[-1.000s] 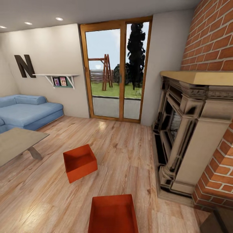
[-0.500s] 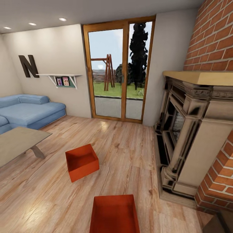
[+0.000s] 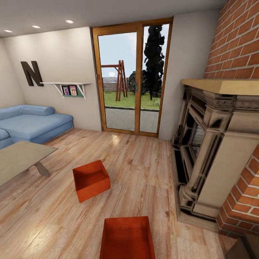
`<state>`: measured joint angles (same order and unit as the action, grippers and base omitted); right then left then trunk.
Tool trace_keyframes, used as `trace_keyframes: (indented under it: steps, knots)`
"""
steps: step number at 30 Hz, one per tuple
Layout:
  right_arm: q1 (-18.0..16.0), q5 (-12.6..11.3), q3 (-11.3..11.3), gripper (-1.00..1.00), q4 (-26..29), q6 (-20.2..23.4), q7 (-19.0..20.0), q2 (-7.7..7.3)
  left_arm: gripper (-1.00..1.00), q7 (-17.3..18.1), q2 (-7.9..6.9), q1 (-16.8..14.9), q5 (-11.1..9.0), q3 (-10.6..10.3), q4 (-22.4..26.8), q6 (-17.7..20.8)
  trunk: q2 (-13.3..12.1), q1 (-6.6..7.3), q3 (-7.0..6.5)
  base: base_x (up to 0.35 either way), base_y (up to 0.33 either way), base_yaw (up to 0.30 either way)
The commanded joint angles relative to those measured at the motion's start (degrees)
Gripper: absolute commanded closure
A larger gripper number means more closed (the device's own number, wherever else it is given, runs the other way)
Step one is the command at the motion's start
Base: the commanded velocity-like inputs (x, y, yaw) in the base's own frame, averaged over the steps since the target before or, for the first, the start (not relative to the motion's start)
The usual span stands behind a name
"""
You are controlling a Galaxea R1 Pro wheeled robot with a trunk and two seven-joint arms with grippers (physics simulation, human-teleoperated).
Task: Move the two storage containers from the living room to the garage. In the garage, place one container on the floor and stack the other container on top of it (either order is fine).
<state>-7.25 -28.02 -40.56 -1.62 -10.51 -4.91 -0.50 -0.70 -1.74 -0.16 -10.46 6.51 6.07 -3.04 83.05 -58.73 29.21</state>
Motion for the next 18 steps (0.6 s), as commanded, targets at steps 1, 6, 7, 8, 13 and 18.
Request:
trace_keyframes:
  steps: [1, 6, 7, 8, 13, 18]
  knots:
    - [0.0, -0.5, -0.5, -1.00, -0.1, -0.3, 0.0, 0.01, -1.00, 0.0, 0.00, 0.0, -0.2, 0.3, 0.0, -0.1, 0.0, 0.00, 0.05, 0.000, 0.000, 0.000]
    - [0.0, -0.4, -0.5, -1.00, -0.1, -0.4, 0.0, -0.05, -1.00, 0.0, 0.05, 0.0, -0.2, 0.3, 0.0, -0.1, 0.0, 0.00, 0.05, 0.000, 0.000, 0.000]
    - [0.0, -0.3, -0.5, -1.00, -0.1, -0.4, 0.0, -0.07, -1.00, 0.0, 0.05, 0.0, -0.2, 0.3, 0.0, -0.1, 0.0, 0.00, 0.05, 0.000, 0.000, 0.000]
    - [0.0, -0.2, -0.5, -1.00, -0.1, -0.4, 0.0, -0.06, -1.00, 0.0, 0.06, 0.0, -0.2, 0.3, 0.0, -0.1, 0.0, 0.00, 0.05, 0.000, 0.000, 0.000]
    - [0.0, -0.1, -0.5, -1.00, -0.1, -0.3, 0.1, 0.06, -1.00, -0.1, 0.06, 0.0, -0.2, 0.3, 0.0, -0.1, 0.0, 0.00, 0.05, 0.000, 0.000, 0.000]
    - [0.0, -0.1, -0.6, -1.00, -0.1, -0.1, 0.0, 0.14, -1.00, -0.1, 0.05, 0.0, -0.2, 0.3, 0.0, -0.1, 0.0, 0.00, 0.31, 0.000, 0.000, 0.000]
